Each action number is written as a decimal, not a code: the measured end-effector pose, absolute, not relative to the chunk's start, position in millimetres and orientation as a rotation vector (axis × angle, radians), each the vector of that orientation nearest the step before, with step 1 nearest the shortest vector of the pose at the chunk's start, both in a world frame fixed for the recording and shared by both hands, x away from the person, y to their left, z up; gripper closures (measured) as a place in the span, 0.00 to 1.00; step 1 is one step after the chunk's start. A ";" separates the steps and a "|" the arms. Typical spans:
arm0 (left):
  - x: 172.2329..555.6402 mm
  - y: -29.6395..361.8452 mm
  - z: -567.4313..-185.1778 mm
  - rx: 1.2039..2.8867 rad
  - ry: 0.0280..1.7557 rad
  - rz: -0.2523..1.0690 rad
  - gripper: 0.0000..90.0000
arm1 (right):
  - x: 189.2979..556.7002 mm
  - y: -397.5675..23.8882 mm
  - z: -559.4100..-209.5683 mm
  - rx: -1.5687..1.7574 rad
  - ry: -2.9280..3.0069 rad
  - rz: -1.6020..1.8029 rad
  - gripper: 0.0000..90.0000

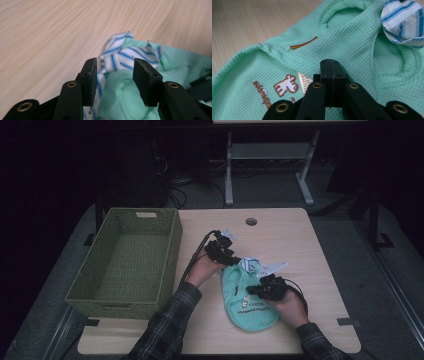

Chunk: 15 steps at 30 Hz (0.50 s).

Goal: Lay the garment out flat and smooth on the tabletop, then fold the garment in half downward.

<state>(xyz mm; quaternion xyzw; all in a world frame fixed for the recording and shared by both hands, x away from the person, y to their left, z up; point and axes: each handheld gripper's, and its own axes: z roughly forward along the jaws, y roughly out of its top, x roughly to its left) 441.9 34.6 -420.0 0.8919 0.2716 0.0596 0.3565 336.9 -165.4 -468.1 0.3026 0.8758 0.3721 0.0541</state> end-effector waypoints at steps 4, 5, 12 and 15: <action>448.4 26.1 -428.0 2.327 0.698 0.130 0.58 | 337.2 -166.1 -468.5 0.920 2.660 1.137 1.00; 450.0 24.6 -431.0 2.348 0.690 0.129 0.57 | 337.3 -166.3 -468.6 0.915 2.660 1.135 1.00; 452.8 23.0 -446.2 2.401 0.685 0.104 0.50 | 337.8 -166.5 -468.6 0.920 2.663 1.137 1.00; 451.7 23.5 -452.4 2.429 0.685 0.091 0.45 | 338.2 -166.7 -468.8 0.916 2.660 1.139 1.00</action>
